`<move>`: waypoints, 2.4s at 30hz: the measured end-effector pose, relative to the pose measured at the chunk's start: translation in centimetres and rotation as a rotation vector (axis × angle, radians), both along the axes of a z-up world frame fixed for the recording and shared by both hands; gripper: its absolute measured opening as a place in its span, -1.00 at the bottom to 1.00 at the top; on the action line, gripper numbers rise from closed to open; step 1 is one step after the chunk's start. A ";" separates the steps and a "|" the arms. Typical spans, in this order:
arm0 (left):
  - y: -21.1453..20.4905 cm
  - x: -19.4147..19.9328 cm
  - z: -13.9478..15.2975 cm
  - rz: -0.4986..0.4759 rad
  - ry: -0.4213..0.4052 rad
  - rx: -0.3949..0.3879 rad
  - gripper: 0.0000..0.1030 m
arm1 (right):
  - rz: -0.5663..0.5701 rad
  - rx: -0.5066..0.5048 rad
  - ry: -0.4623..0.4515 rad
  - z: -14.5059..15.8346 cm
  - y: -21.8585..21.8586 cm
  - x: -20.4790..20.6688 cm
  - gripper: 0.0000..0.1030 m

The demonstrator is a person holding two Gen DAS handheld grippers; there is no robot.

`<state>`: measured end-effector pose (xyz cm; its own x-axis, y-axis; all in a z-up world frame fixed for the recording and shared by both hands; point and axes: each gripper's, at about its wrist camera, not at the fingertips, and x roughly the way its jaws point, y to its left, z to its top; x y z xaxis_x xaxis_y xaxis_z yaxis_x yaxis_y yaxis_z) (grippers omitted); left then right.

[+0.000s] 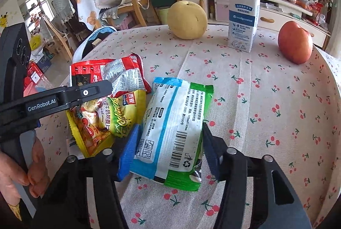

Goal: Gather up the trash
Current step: 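Grasp the red chip bag with the left gripper while the right grasps the blue-green wrapper, then lift and carry the red bag and blue-green wrapper over the pink bucket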

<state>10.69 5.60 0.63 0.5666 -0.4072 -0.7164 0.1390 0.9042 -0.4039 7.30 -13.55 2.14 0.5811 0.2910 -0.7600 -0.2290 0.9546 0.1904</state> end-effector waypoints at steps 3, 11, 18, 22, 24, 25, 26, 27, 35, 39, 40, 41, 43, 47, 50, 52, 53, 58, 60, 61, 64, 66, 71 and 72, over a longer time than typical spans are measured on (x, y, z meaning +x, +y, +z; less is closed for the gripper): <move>-0.5 -0.7 0.0 -0.019 0.000 0.001 -0.52 | 0.000 -0.023 -0.002 0.1 -0.3 -0.4 -0.03; -0.8 -3.0 0.8 -0.046 -0.021 -0.021 -0.77 | -0.021 -0.024 -0.006 0.8 -1.6 -2.1 -0.20; 0.1 -4.9 1.4 -0.027 -0.040 -0.050 -0.84 | -0.031 -0.008 -0.021 1.4 -1.9 -4.4 -0.23; 1.0 -5.8 1.7 -0.005 -0.045 -0.072 -0.85 | -0.054 -0.003 -0.044 2.0 -2.3 -5.5 -0.37; 1.5 -6.4 1.8 0.004 -0.044 -0.085 -0.86 | -0.069 -0.009 -0.054 2.3 -2.4 -5.8 -0.41; 1.8 -6.7 1.9 0.008 -0.045 -0.090 -0.86 | -0.073 -0.010 -0.056 2.3 -2.5 -6.0 -0.45; 2.0 -6.9 1.9 0.012 -0.045 -0.094 -0.86 | -0.078 -0.009 -0.058 2.3 -2.5 -6.2 -0.45; 2.2 -7.2 1.9 0.016 -0.045 -0.100 -0.86 | -0.083 -0.009 -0.060 2.3 -2.6 -6.5 -0.46; 4.6 -10.0 2.7 0.057 -0.062 -0.154 -0.86 | -0.099 -0.009 -0.112 3.7 -2.5 -8.6 -0.47; 5.6 -11.3 3.2 0.071 -0.076 -0.182 -0.86 | -0.102 -0.002 -0.135 4.5 -2.3 -9.9 -0.48; 5.8 -11.6 3.3 0.074 -0.079 -0.185 -0.86 | -0.102 -0.002 -0.139 4.8 -2.1 -10.2 -0.48; 6.1 -12.0 3.5 0.079 -0.083 -0.186 -0.86 | -0.100 0.001 -0.142 4.9 -2.1 -10.6 -0.48; 6.5 -12.6 3.7 0.084 -0.090 -0.190 -0.86 | -0.098 0.007 -0.145 5.1 -1.9 -11.2 -0.48; 7.6 -13.5 4.0 0.098 -0.099 -0.207 -0.86 | -0.086 0.011 -0.157 5.7 -1.3 -12.5 -0.48; 8.6 -14.1 4.4 0.118 -0.112 -0.208 -0.86 | -0.073 0.017 -0.171 6.3 -0.7 -13.4 -0.48; 9.3 -14.3 4.6 0.132 -0.123 -0.208 -0.86 | -0.061 0.018 -0.182 6.6 0.0 -14.0 -0.48; 9.6 -14.4 4.8 0.139 -0.128 -0.209 -0.86 | -0.056 0.020 -0.185 6.8 0.2 -14.3 -0.48; 11.3 -14.7 5.5 0.183 -0.159 -0.209 -0.86 | -0.028 0.023 -0.202 7.4 1.8 -14.8 -0.48; 12.0 -14.8 5.8 0.197 -0.171 -0.210 -0.86 | -0.017 0.020 -0.206 7.6 2.5 -14.9 -0.48; 12.3 -14.9 6.0 0.203 -0.177 -0.209 -0.86 | -0.009 0.021 -0.206 7.6 2.9 -14.9 -0.48; 13.4 -15.2 6.4 0.225 -0.197 -0.207 -0.86 | 0.017 0.022 -0.206 7.7 4.2 -14.9 -0.48; 14.2 -15.3 6.7 0.241 -0.213 -0.207 -0.86 | 0.044 0.016 -0.208 7.7 5.5 -14.9 -0.48; 16.1 -15.5 7.2 0.282 -0.239 -0.208 -0.86 | 0.118 0.013 -0.201 7.8 9.0 -14.5 -0.48; 16.5 -15.6 7.3 0.291 -0.246 -0.207 -0.86 | 0.135 0.015 -0.199 7.8 9.9 -14.4 -0.48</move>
